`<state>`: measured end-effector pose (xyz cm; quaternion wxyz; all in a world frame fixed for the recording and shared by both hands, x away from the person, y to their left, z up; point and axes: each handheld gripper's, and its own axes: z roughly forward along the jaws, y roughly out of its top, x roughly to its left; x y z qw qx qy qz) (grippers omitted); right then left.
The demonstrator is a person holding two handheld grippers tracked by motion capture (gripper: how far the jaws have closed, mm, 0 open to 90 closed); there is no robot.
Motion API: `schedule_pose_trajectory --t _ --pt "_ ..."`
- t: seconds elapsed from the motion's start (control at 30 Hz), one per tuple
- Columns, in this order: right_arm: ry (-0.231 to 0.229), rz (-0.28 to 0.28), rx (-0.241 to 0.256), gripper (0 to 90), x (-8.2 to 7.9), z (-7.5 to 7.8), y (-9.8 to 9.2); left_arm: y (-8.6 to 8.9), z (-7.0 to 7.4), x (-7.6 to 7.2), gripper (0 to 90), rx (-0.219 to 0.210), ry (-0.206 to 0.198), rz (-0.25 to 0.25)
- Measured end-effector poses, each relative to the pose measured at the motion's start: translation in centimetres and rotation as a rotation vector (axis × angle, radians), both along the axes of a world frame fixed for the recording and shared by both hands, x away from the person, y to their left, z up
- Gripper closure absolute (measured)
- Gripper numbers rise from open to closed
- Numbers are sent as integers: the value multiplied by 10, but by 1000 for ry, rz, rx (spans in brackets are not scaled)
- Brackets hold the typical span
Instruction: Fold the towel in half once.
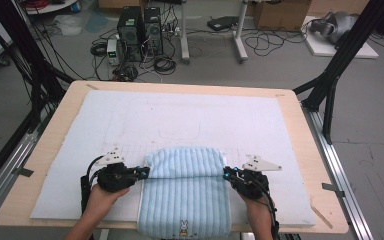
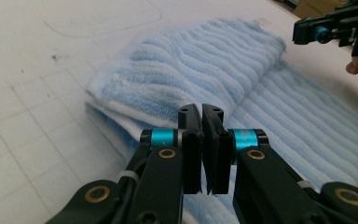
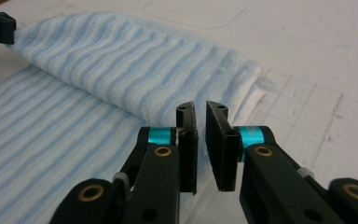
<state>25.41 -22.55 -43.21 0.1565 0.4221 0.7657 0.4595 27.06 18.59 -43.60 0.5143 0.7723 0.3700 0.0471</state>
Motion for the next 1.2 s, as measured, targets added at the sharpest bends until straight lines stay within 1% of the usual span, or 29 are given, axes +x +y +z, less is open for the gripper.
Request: schedule_pose_trajectory --t 0.03,0.07,0.1,0.13,0.2,0.23,0.27,0.3,0.33,0.37,0.43,0.5,0.53,0.57,0.63,0.67,0.73,0.77,0.8,0.87,0.9,0.93,1.0,1.07,1.1,1.13,1.17,1.2 --pt "-3 -3 2 784 -3 -1 -1 1 -2 0 838 10 -3 -11" --pt "-10 -8 5 760 -4 -1 -3 1 -3 -1 756 23 -15 4" --pt "-13 -17 12 734 -4 -1 -4 1 -3 1 621 27 -32 31" --pt "-16 -32 18 698 -2 0 -6 3 -2 3 491 22 -35 59" --pt "-21 -59 36 639 3 2 -8 4 2 7 419 8 -54 103" --pt "-24 -70 36 604 6 5 -8 5 4 10 383 4 -64 115" --pt "-26 -78 38 562 9 7 -7 6 5 13 375 1 -71 121" --pt "-32 -86 38 524 12 9 -6 7 7 16 375 -1 -80 129" --pt "-39 -97 32 504 16 12 -4 8 9 22 375 -7 -86 146" --pt "-51 -106 23 496 21 14 -3 8 9 26 380 -3 -86 151" --pt "-49 -113 17 496 30 17 -2 8 10 37 388 1 -75 174" --pt "-31 -115 0 496 41 19 1 7 8 47 405 -15 -67 185" --pt "-28 -113 -11 496 48 19 3 4 6 54 413 22 -37 178" --pt "-15 -116 -20 496 55 19 5 2 5 57 421 35 -28 177" --pt "8 -122 -36 487 66 18 7 -2 4 66 430 42 -15 179" --pt "21 -127 -44 482 71 18 8 -3 2 68 438 41 -15 187" --pt "39 -132 -61 474 80 17 11 -4 -3 73 438 54 6 205" --pt "47 -136 -67 471 83 17 13 -4 -6 75 440 71 24 210" --pt "45 -139 -70 471 85 17 13 -4 -9 77 444 88 37 214" --pt "46 -142 -65 471 88 18 14 -4 -13 79 448 114 49 215" --pt "45 -141 -66 471 88 18 15 -5 -14 79 453 133 46 210" --pt "43 -137 -67 472 89 19 15 -6 -14 79 458 144 47 211" --pt "42 -133 -72 471 89 19 15 -8 -14 77 495 175 22 208" --pt "44 -132 -74 472 89 19 15 -10 -14 75 547 216 -10 202" --pt "45 -134 -78 471 89 19 16 -11 -14 75 581 219 -13 194" --pt "44 -132 -80 470 89 18 16 -12 -15 74 647 209 -8 183" --pt "49 -132 -82 469 90 18 16 -14 -15 73 705 210 -11 175" --pt "51 -136 -85 466 90 17 17 -15 -15 72 743 202 -16 176"
